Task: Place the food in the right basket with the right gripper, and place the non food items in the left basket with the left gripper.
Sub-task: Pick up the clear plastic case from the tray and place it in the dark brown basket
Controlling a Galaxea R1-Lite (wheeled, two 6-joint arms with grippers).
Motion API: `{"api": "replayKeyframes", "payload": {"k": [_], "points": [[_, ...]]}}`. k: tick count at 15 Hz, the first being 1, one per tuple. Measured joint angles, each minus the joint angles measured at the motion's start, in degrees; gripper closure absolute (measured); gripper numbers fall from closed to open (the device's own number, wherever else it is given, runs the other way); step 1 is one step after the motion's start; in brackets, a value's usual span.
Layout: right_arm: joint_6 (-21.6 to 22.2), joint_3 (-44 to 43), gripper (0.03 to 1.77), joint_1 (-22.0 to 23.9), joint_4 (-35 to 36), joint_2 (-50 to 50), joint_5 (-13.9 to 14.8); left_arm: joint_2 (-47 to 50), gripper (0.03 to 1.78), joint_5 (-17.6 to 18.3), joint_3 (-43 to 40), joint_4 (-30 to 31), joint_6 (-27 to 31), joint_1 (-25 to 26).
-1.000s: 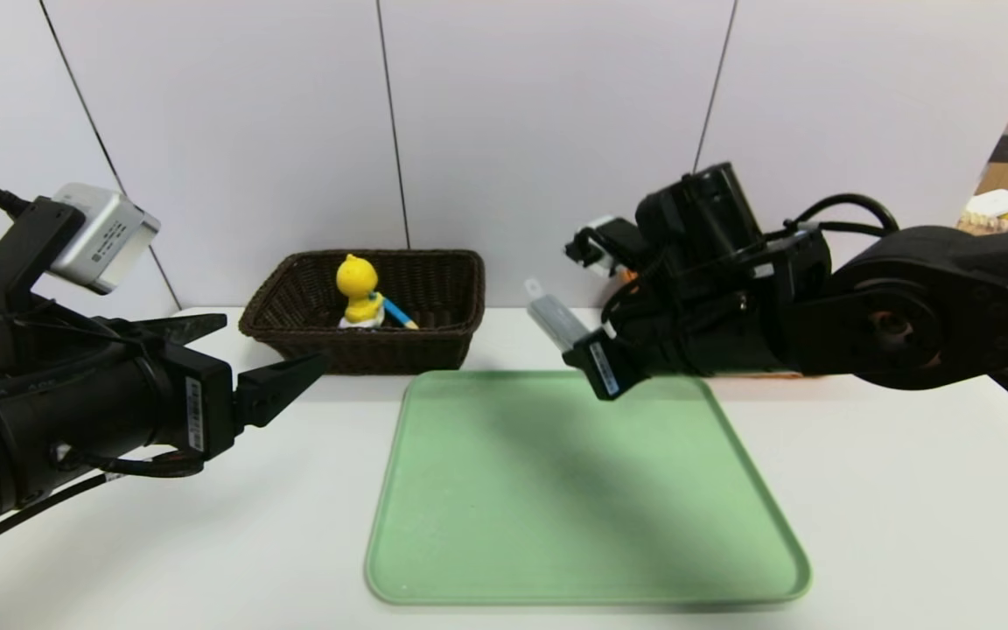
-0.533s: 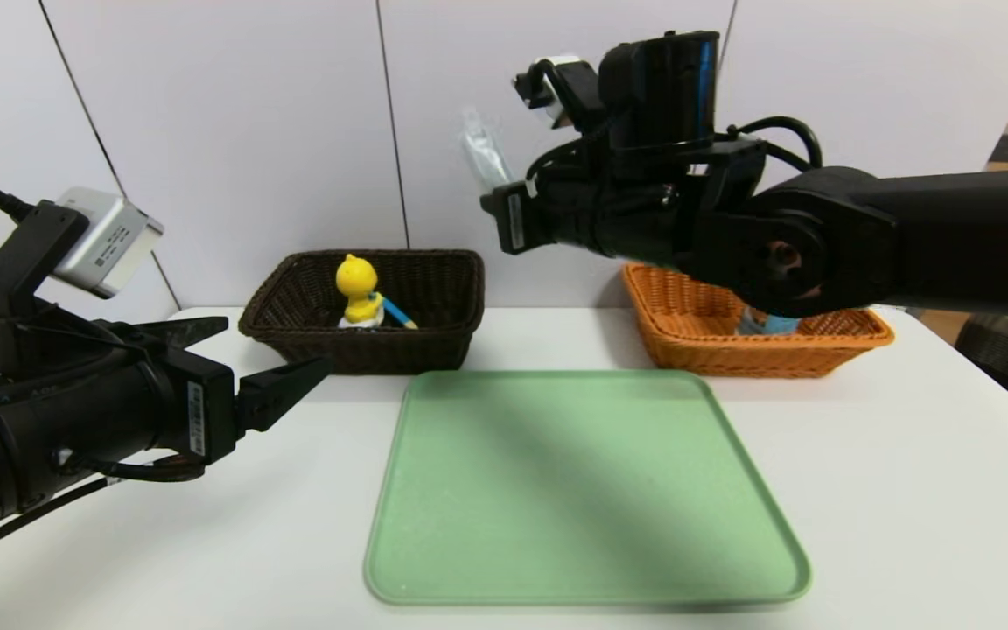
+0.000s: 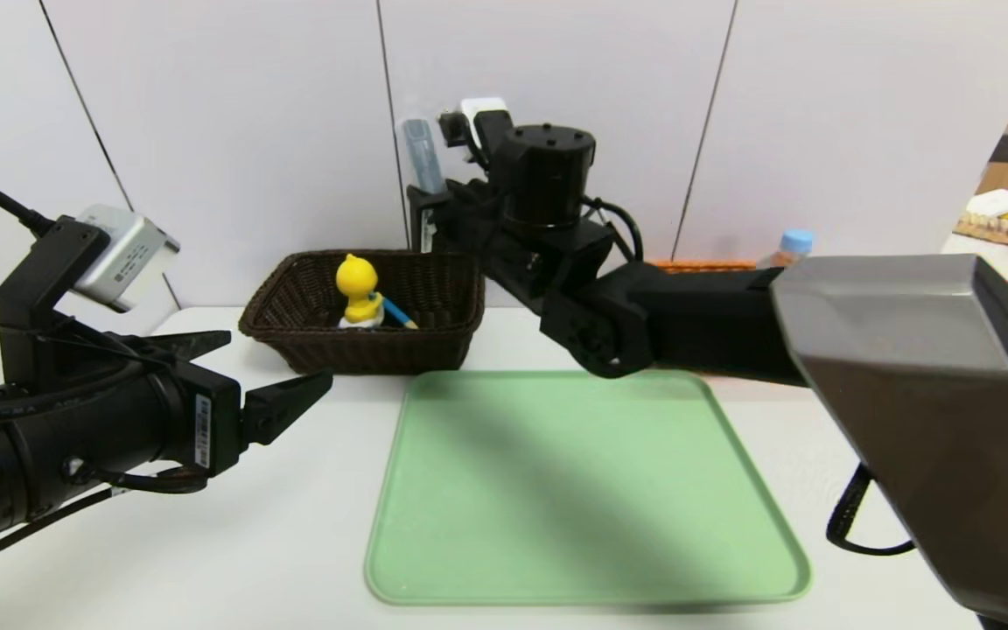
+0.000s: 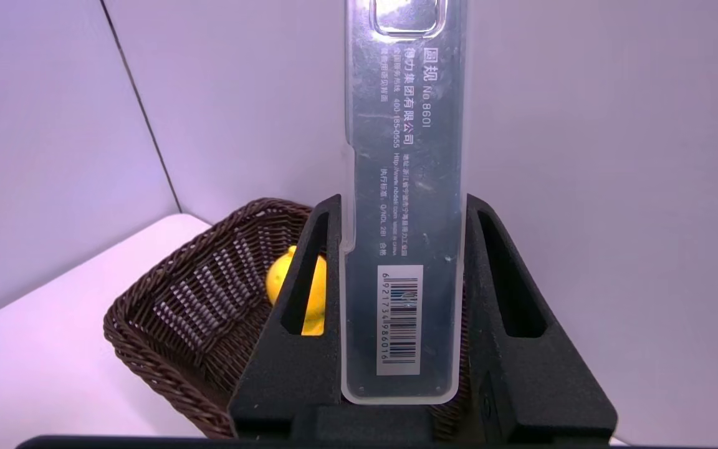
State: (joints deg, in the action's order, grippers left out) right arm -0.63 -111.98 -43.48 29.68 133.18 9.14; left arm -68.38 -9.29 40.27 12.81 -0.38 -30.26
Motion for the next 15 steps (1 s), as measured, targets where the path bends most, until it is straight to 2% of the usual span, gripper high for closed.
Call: {"api": "replayKeyframes", "payload": {"k": [7, 12, 13, 15], "points": [[-0.11, -0.26, 1.26, 0.02, 8.57, 8.25, 0.5, -0.34, 0.12, 0.01, -0.61, 0.0, 0.35, 0.02], [-0.38, -0.26, 1.26, 0.0, 9.07, 10.97, 0.45, -0.69, 0.12, 0.12, -0.85, 0.0, 0.38, 0.02], [-0.46, -0.26, 1.18, 0.02, 9.07, 11.23, 0.44, -0.74, 0.12, 0.15, -0.85, 0.0, 0.38, -0.02], [-0.49, -0.26, 0.93, 0.21, 9.09, 11.63, 0.45, -0.8, 0.12, 0.23, -0.77, 0.0, 0.38, -0.04]]}}
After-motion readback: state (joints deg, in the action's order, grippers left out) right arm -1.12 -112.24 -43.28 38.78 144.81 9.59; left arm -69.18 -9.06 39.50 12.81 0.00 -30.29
